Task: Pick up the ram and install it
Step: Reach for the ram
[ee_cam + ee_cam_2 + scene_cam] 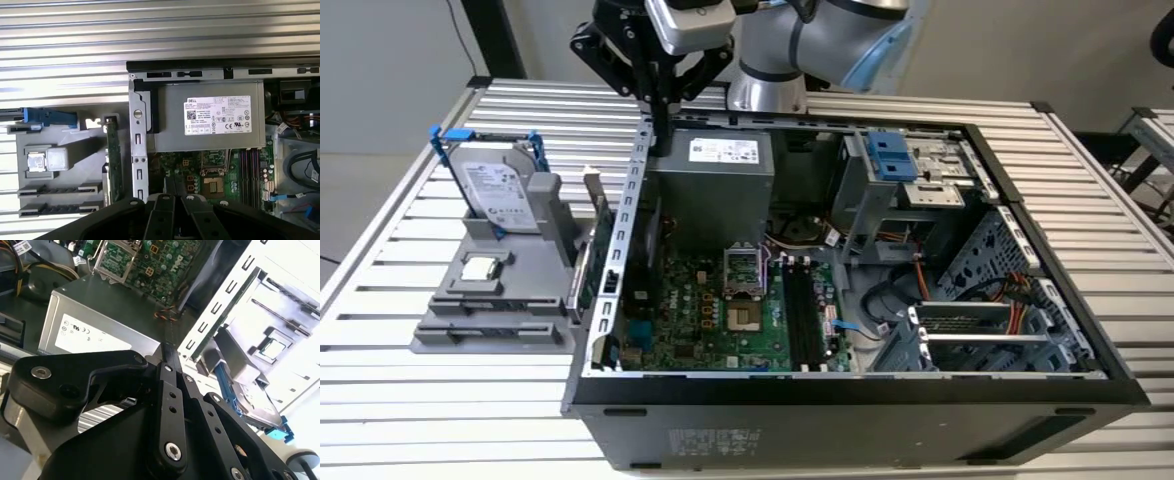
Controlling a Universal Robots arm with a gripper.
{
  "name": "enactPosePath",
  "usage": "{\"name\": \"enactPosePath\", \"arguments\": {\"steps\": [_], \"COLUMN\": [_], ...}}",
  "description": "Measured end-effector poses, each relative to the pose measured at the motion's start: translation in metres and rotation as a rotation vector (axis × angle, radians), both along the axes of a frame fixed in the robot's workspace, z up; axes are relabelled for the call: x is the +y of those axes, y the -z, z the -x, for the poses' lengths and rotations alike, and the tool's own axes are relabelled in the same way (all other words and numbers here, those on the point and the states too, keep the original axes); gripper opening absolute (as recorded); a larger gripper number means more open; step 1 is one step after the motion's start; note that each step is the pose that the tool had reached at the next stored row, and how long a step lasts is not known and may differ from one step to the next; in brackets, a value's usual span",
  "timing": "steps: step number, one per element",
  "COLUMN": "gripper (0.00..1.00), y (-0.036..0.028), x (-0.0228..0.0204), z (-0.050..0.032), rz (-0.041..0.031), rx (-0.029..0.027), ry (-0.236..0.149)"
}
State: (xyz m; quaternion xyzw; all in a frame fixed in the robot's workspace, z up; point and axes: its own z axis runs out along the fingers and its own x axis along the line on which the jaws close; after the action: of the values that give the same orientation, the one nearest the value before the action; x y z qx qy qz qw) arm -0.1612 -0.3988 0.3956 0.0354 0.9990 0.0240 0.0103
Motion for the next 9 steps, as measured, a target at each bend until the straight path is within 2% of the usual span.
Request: {"name": "enactPosePath", "arguments": {"steps": [9], "gripper": [0.00], "y": [0.0000], "x": [0.0000], "z": [0.0125], "rz": [0.0000], "rx": [0.0000], "ry": [0.000]}}
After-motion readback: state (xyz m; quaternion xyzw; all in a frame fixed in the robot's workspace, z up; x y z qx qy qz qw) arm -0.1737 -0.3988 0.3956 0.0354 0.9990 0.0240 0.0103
